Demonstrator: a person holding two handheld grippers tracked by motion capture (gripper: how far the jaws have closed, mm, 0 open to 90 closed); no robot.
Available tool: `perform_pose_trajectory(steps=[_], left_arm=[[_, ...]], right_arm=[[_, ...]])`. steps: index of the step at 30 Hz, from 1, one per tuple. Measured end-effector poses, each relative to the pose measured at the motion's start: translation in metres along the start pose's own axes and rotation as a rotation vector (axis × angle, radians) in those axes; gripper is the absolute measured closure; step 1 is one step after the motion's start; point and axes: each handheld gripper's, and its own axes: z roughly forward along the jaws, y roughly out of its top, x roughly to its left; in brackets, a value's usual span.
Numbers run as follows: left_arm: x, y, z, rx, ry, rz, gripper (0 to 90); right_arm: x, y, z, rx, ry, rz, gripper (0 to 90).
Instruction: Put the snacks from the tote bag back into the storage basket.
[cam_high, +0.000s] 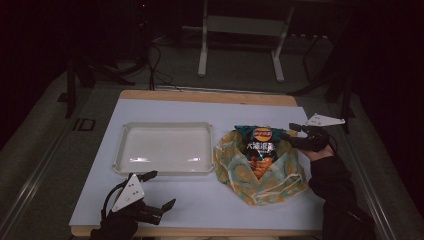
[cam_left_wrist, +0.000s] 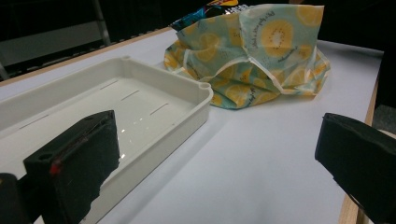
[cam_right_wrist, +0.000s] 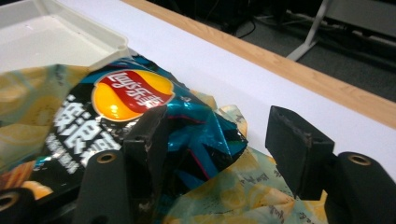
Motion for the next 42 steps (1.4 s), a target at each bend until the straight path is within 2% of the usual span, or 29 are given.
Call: perform_pose_trajectory(steps=[5, 10, 13, 20, 24, 27, 28, 29, 31, 32, 36, 42], left_arm=[[0.000, 0.000, 0.000, 0.002, -0.001, -0.002, 0.4], [0.001, 0.000, 0.001, 0.010, 0.012, 0.002, 0.4], [0.002, 0.000, 0.000, 0.009, 0.013, -0.003, 0.4], [0.001, -0.001, 0.001, 0.014, 0.009, 0.000, 0.4], [0.001, -0.001, 0.001, 0.012, 0.007, 0.000, 0.4], [0.001, -0.001, 0.001, 0.015, 0.005, 0.002, 0.4], [0.001, -0.001, 0.001, 0.015, 0.005, 0.002, 0.4], [0.001, -0.001, 0.001, 0.015, 0.004, 0.001, 0.4], [0.001, -0.001, 0.001, 0.014, 0.005, 0.001, 0.4], [0.001, -0.001, 0.001, 0.014, 0.005, 0.001, 0.4], [0.001, -0.001, 0.001, 0.015, 0.002, 0.003, 0.4], [0.001, -0.001, 0.001, 0.013, 0.003, 0.001, 0.4]], right_arm=[[-0.007, -0.003, 0.011, 0.028, 0.015, 0.020, 34.9], [-0.009, -0.005, 0.018, 0.044, 0.042, 0.048, 28.8], [-0.009, -0.006, 0.022, 0.051, 0.050, 0.052, 28.8], [-0.012, -0.010, 0.032, 0.109, 0.125, 0.040, 39.4], [-0.012, -0.011, 0.035, 0.130, 0.142, 0.045, 43.9], [-0.014, -0.011, 0.036, 0.122, 0.161, 0.049, 59.7], [-0.014, -0.011, 0.036, 0.124, 0.163, 0.051, 67.7], [-0.014, -0.011, 0.036, 0.128, 0.165, 0.050, 70.7], [-0.013, -0.010, 0.037, 0.146, 0.157, 0.044, 84.4], [-0.012, -0.010, 0.037, 0.150, 0.156, 0.042, 87.7], [-0.009, -0.011, 0.036, 0.166, 0.134, 0.031, 90.0], [-0.003, -0.007, 0.030, 0.139, 0.124, 0.019, 90.0]])
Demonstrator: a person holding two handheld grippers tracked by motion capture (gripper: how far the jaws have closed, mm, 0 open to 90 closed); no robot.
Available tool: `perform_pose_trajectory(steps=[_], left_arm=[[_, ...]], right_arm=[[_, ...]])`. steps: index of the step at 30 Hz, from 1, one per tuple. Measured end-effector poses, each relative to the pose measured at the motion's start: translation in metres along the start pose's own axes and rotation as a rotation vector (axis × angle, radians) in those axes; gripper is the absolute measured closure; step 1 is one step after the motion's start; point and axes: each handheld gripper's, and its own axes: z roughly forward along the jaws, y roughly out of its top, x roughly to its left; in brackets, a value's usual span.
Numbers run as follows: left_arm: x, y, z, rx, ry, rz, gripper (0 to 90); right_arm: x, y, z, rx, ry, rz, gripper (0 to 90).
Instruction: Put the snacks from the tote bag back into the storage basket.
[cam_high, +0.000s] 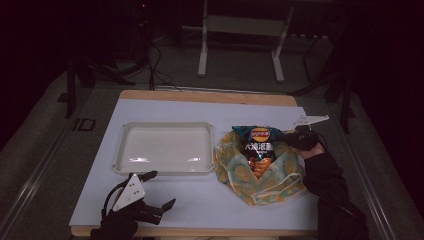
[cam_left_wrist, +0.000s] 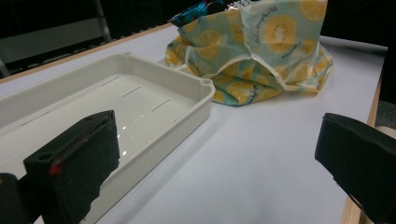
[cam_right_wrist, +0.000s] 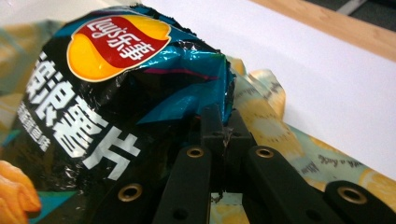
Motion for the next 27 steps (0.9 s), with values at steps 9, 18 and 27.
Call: perform_pose_trajectory(steps=[9, 18, 27], left_arm=[[0.000, 0.000, 0.000, -0.001, 0.001, 0.001, 0.4], [0.000, 0.000, 0.000, -0.001, -0.001, 0.001, 0.4], [-0.001, 0.000, 0.001, 0.001, -0.007, -0.001, 0.4]], right_arm=[[0.017, 0.013, -0.017, -0.065, 0.023, -0.031, 90.0], [0.034, 0.026, -0.033, -0.146, 0.066, -0.057, 90.0], [0.042, 0.037, -0.047, -0.186, 0.066, -0.075, 90.0]])
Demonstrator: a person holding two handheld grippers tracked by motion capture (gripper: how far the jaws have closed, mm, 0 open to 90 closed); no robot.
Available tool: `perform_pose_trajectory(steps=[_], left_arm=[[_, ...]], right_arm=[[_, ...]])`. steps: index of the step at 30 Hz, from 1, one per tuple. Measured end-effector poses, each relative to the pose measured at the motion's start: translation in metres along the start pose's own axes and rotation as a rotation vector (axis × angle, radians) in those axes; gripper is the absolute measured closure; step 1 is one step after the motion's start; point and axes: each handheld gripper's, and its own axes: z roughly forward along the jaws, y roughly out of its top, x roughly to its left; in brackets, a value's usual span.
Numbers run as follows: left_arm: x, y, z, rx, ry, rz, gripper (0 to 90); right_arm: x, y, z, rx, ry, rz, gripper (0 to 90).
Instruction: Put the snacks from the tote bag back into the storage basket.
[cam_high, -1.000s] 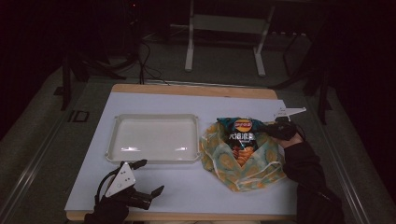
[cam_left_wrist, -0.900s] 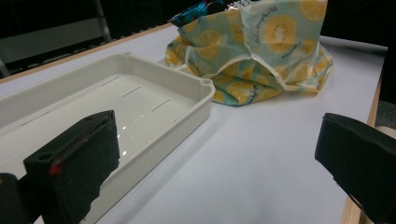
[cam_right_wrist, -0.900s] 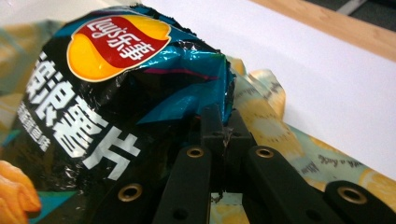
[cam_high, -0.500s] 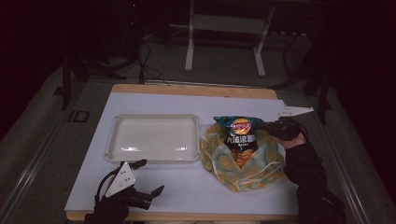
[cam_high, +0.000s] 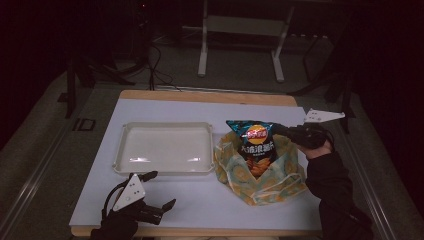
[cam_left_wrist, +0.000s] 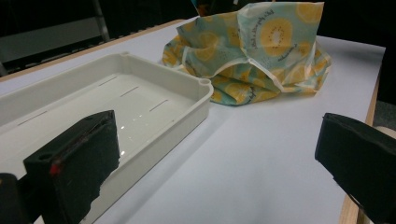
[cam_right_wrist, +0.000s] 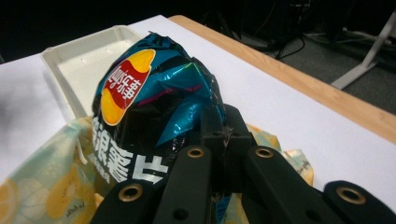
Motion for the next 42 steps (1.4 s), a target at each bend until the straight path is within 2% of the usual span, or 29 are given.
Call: perform_pose_trajectory(steps=[11, 29, 37, 42], left_arm=[[0.001, 0.000, 0.000, -0.019, -0.004, -0.002, 0.4], [0.001, 0.000, -0.001, -0.018, 0.004, -0.003, 0.4], [0.000, 0.000, -0.002, -0.022, 0.006, -0.007, 0.4], [0.001, 0.000, -0.002, -0.020, 0.007, -0.005, 0.4]], right_arm=[[0.003, 0.017, -0.015, -0.028, -0.032, -0.020, 90.0], [0.007, 0.045, -0.036, -0.088, -0.070, -0.039, 90.0], [0.008, 0.066, -0.045, -0.125, -0.101, -0.053, 90.0], [0.010, 0.080, -0.047, -0.127, -0.120, -0.069, 90.0]])
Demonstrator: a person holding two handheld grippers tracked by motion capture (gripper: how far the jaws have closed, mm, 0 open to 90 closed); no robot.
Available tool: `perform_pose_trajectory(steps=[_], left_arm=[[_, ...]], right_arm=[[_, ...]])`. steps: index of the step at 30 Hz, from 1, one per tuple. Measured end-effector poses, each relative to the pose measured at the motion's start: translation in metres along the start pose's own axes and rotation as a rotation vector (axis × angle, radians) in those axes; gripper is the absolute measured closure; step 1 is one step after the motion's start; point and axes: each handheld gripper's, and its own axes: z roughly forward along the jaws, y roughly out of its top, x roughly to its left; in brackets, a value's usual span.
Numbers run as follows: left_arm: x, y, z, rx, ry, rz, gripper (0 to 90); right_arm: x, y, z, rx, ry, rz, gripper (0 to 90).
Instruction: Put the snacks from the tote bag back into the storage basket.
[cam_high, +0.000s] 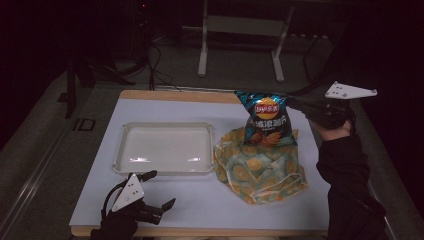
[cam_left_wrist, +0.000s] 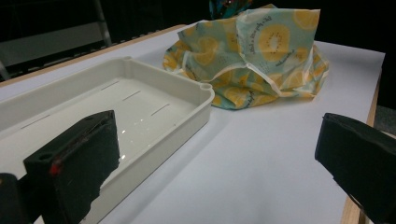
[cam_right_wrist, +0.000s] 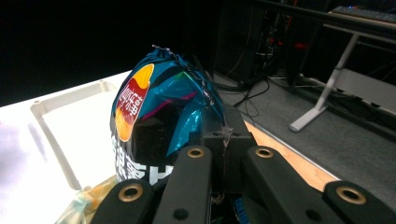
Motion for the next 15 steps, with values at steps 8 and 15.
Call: perform_pose_trajectory(steps=[8, 15], left_arm=[[-0.001, 0.000, -0.001, 0.003, 0.004, 0.005, 0.4], [-0.001, 0.000, -0.002, 0.006, 0.011, 0.005, 0.4]], right_arm=[[0.008, 0.024, 0.000, -0.022, -0.007, -0.024, 90.0], [0.018, 0.041, 0.003, -0.043, 0.004, -0.033, 90.0]])
